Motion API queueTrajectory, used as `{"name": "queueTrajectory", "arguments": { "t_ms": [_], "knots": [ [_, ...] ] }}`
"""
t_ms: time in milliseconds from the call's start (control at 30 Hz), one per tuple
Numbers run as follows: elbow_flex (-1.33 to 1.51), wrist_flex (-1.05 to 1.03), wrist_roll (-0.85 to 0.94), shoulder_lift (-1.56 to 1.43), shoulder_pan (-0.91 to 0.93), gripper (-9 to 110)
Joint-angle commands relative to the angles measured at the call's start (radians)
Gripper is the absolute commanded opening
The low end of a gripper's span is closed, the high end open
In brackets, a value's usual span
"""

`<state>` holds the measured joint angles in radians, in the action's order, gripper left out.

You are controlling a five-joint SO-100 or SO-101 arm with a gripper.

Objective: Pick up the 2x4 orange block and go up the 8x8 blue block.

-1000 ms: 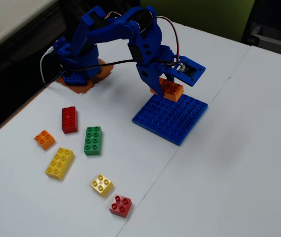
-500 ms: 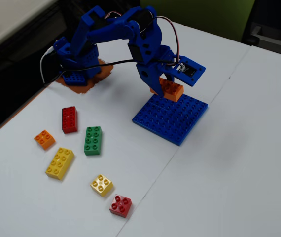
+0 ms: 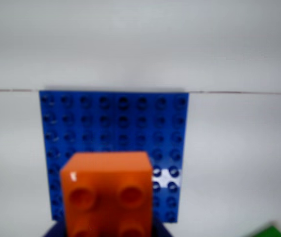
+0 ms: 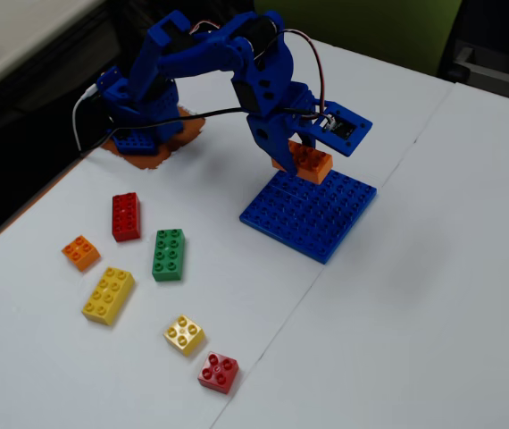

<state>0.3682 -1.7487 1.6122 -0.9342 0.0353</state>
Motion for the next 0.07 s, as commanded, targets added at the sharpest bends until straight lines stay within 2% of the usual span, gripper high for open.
{"name": "queueTrajectory", "arguments": {
  "t_ms": [0,33],
  "knots": [
    [-0.005,-0.008,0.008,-0.029,0.009,4],
    [-0.005,-0.008,0.008,-0.029,0.009,4]
  ]
}}
